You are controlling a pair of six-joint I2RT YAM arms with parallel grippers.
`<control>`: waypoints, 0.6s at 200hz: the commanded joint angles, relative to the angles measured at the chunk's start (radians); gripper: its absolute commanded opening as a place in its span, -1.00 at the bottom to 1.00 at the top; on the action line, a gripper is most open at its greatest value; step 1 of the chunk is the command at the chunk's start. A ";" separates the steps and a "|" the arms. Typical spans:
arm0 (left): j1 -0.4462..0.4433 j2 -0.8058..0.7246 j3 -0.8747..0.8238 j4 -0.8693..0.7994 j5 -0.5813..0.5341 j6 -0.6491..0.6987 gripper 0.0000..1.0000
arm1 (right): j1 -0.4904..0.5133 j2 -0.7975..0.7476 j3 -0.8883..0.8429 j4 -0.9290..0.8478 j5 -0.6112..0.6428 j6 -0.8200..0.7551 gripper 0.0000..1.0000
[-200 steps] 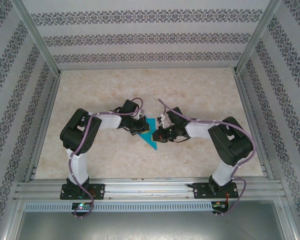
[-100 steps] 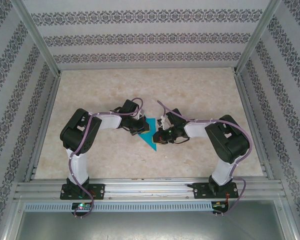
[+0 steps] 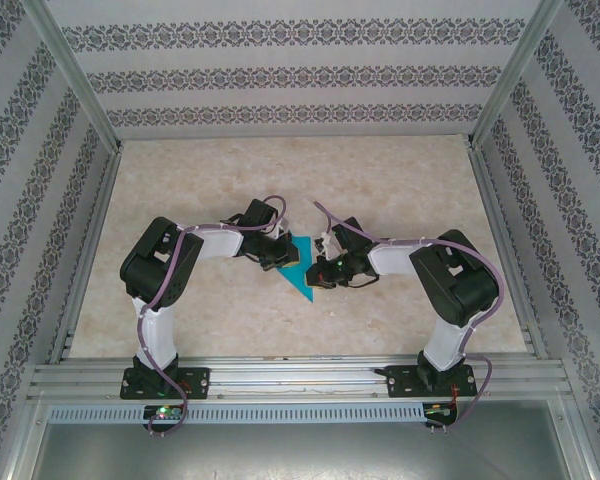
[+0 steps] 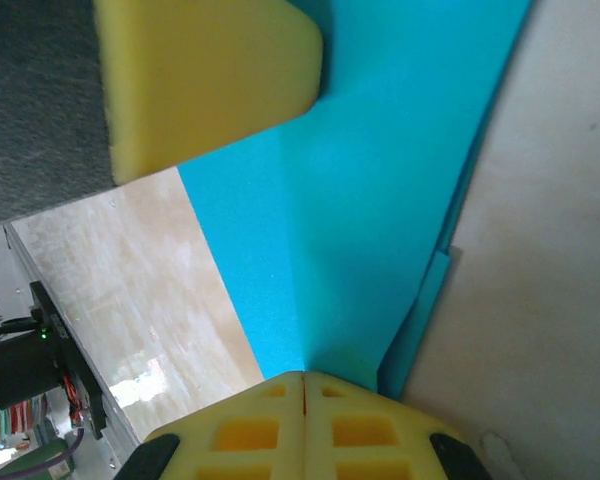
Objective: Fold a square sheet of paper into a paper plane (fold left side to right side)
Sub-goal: Fourth fold the wing at the center of the table.
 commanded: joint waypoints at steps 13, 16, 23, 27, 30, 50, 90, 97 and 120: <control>0.005 0.050 -0.021 -0.065 -0.068 0.010 -1.00 | 0.012 0.033 -0.001 -0.083 0.052 -0.029 -1.00; 0.003 0.049 -0.021 -0.066 -0.068 0.011 -1.00 | 0.012 0.036 -0.002 -0.088 0.056 -0.030 -1.00; 0.004 0.048 -0.020 -0.066 -0.067 0.011 -1.00 | 0.012 0.037 -0.004 -0.095 0.060 -0.029 -1.00; 0.003 0.047 -0.021 -0.066 -0.068 0.011 -1.00 | 0.013 0.038 -0.003 -0.100 0.064 -0.029 -1.00; 0.004 0.046 -0.021 -0.064 -0.068 0.010 -1.00 | 0.013 0.040 -0.003 -0.105 0.067 -0.030 -1.00; 0.005 0.036 -0.020 -0.058 -0.065 0.009 -0.97 | 0.020 0.049 0.003 -0.146 0.101 -0.038 -1.00; 0.005 -0.044 -0.037 0.064 -0.025 -0.021 -0.82 | 0.028 0.064 0.015 -0.219 0.171 -0.044 -1.00; 0.005 -0.065 -0.041 0.089 -0.018 -0.023 -0.81 | 0.030 0.064 0.016 -0.227 0.182 -0.043 -1.00; 0.007 -0.137 -0.062 0.148 -0.012 -0.023 -0.80 | 0.030 0.065 0.019 -0.241 0.210 -0.041 -1.00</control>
